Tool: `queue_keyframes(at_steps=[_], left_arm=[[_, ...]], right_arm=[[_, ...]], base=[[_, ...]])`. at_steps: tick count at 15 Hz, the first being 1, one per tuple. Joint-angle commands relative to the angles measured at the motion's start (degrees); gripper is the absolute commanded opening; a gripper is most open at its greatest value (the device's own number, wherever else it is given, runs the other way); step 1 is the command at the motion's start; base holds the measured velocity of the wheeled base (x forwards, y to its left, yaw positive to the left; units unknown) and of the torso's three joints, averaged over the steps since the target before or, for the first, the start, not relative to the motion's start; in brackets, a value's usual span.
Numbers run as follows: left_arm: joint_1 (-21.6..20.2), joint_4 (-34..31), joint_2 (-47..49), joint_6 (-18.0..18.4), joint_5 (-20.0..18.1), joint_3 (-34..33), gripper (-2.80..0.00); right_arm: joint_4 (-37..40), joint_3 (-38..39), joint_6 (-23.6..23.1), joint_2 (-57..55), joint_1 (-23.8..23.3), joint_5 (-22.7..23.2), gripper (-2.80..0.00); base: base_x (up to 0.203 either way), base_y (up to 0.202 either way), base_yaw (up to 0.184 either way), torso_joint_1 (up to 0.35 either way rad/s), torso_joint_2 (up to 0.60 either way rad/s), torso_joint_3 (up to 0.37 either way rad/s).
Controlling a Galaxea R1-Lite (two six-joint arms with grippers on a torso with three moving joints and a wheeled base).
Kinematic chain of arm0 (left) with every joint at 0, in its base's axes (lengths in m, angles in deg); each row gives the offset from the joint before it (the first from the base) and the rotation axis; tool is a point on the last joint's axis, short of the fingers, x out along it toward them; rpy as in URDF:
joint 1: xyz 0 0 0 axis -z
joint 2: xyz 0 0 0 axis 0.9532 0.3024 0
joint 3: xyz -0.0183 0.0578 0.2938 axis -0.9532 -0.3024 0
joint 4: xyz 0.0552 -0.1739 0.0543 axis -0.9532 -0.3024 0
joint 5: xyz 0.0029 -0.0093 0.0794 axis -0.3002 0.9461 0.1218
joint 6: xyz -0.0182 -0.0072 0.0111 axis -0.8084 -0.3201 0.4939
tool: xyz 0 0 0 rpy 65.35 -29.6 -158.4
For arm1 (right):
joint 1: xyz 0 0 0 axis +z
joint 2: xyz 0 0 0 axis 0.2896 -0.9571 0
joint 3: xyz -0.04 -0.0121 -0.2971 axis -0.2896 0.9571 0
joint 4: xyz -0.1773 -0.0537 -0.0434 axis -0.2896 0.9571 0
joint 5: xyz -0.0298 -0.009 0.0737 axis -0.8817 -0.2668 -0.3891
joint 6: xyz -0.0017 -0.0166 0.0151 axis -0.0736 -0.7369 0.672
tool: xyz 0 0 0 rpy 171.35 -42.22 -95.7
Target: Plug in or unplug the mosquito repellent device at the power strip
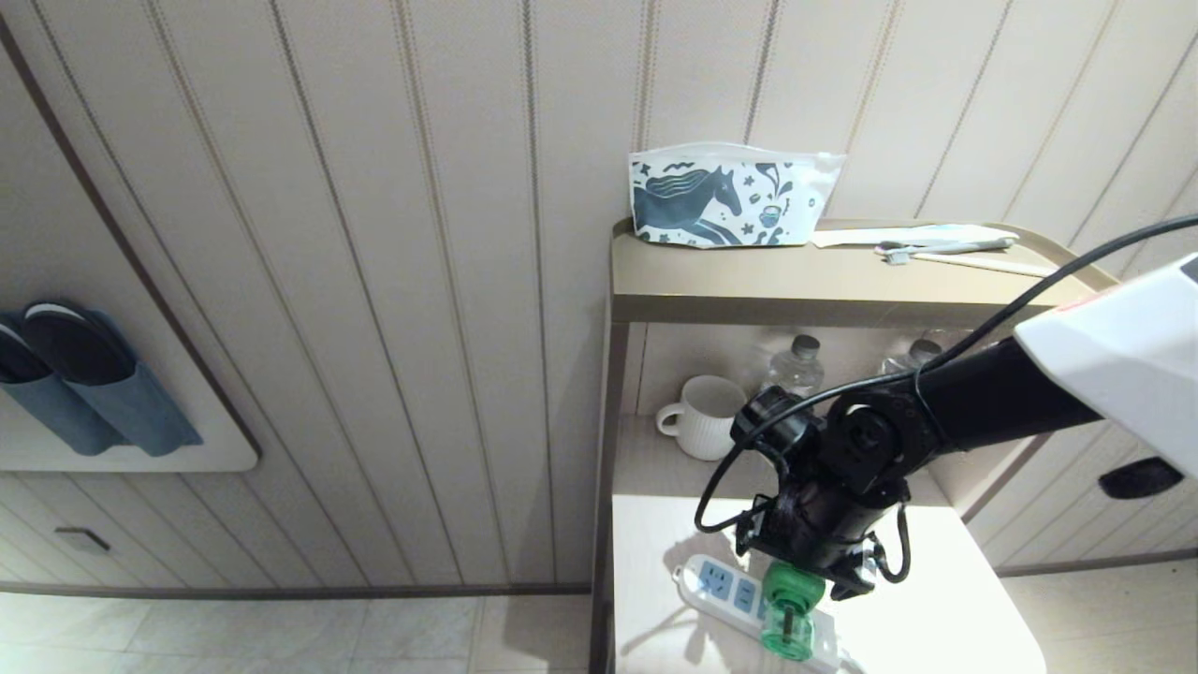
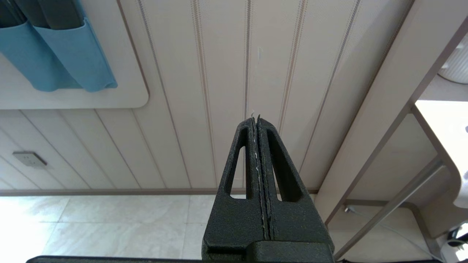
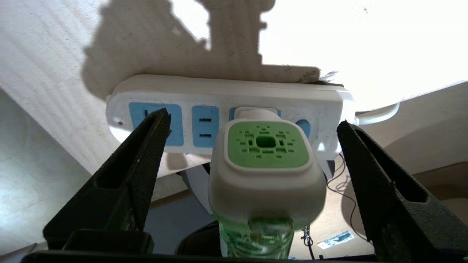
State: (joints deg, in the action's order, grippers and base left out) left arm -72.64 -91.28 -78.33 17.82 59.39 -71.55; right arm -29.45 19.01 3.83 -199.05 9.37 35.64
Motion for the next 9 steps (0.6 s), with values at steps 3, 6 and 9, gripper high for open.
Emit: queue_keyframes(at_steps=[3,6,9], left_arm=[[0.0,0.0,0.0,0.0,0.0,0.0,-2.8],[0.0,0.0,0.0,0.0,0.0,0.0,-2.8],[0.0,0.0,0.0,0.0,0.0,0.0,-2.8]], right_arm=[[0.2,0.7,-1.8,6.2,0.0,0.0,0.0],[0.2,1.8,-2.5,10.3,0.2,0.0,0.0],[1.2,2.2,-4.3,16.4,1.0,-0.1,0.0]], base=[[0.0,0.0,0.0,0.0,0.0,0.0],[0.0,0.0,0.0,0.0,0.0,0.0],[0.0,0.0,0.0,0.0,0.0,0.0]])
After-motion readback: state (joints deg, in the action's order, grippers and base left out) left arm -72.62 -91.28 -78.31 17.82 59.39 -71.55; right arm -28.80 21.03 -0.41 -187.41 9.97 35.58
